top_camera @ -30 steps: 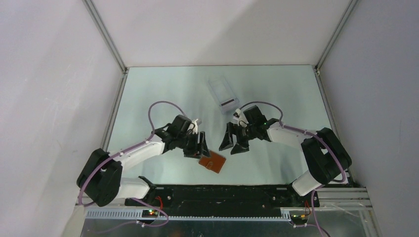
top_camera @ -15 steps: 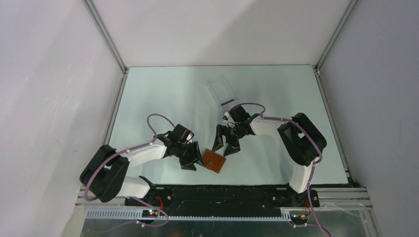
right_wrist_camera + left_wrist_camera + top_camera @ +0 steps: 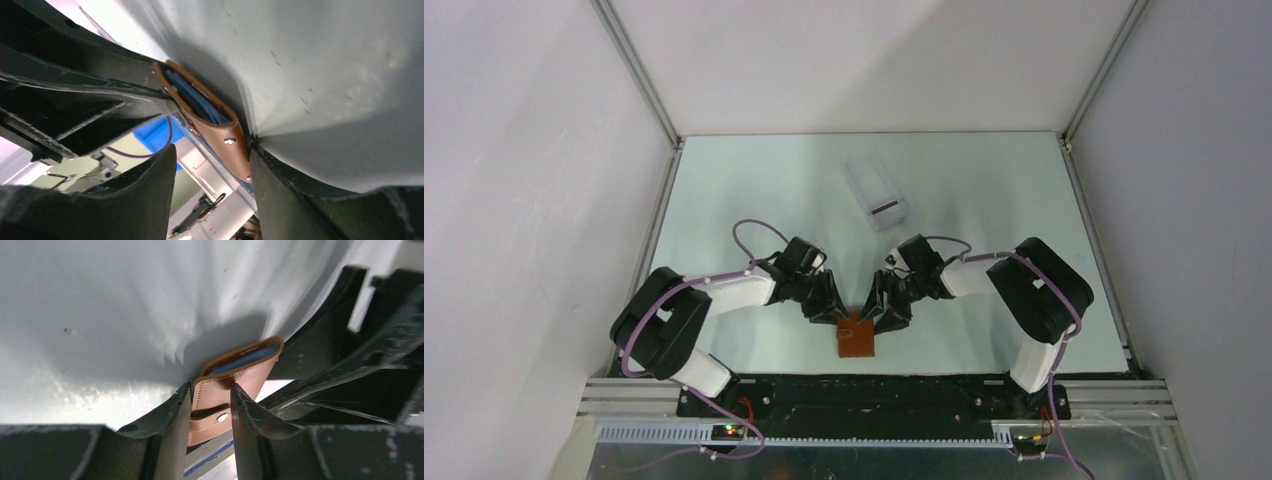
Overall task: Put the credit cards into the card holder
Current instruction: Pick up the card holder from the center of the board.
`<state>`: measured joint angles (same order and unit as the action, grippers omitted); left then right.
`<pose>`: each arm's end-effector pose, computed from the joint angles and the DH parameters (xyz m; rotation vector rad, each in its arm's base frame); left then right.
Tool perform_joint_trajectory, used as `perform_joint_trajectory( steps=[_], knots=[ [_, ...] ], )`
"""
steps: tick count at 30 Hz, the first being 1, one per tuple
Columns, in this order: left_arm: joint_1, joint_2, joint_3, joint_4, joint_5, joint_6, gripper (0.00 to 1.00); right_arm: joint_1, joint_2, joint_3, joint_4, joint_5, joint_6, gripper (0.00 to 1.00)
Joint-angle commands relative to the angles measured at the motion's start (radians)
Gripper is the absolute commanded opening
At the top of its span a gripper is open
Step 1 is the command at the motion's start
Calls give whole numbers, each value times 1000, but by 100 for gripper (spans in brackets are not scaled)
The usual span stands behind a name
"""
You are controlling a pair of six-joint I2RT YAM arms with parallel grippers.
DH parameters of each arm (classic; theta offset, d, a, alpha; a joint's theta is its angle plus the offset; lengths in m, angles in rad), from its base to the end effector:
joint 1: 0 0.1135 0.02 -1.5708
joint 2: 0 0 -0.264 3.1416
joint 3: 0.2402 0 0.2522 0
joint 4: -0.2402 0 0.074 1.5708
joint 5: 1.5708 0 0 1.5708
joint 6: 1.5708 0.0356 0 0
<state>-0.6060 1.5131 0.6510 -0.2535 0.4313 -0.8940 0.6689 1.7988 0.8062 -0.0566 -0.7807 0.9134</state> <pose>0.2024 -0.1583 0.1346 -0.2755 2.9447 -0.9398 0.2302 0.2139 0.1122 -0.0344 -2.6665 -1.2699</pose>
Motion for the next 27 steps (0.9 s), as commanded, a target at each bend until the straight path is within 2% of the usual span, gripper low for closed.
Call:
perform_joint_trajectory(
  steps=[1, 3, 5, 11, 14, 17, 19, 23, 27],
  knots=[
    [13, 1, -27, 186, 60, -61, 37, 10, -42, -81, 321, -22, 196, 55],
    [12, -11, -51, 238, 77, -82, 38, 9, -52, -83, 333, -8, 193, 44],
    [12, -38, -63, 246, 69, -75, 41, 10, -66, -83, 339, 9, 187, 27],
    [13, -147, -73, 229, 57, -39, 47, 9, -109, -82, 390, 17, 167, 0],
    [13, -218, -46, 134, 1, 23, 53, 6, -164, -82, 355, 38, 146, 0],
    [13, -278, -10, 2, -93, 85, 64, 3, -216, -76, 275, 73, 103, 0],
    [13, -316, 9, -40, -132, 118, 69, 7, -239, -72, 224, 89, 83, 0],
    [-4, -326, 37, -86, -173, 163, 72, 15, -271, -65, 119, 119, 49, 0],
    [-75, -279, 100, -158, -244, 212, 73, 16, -296, -65, 77, 141, 44, 0]
  ],
)
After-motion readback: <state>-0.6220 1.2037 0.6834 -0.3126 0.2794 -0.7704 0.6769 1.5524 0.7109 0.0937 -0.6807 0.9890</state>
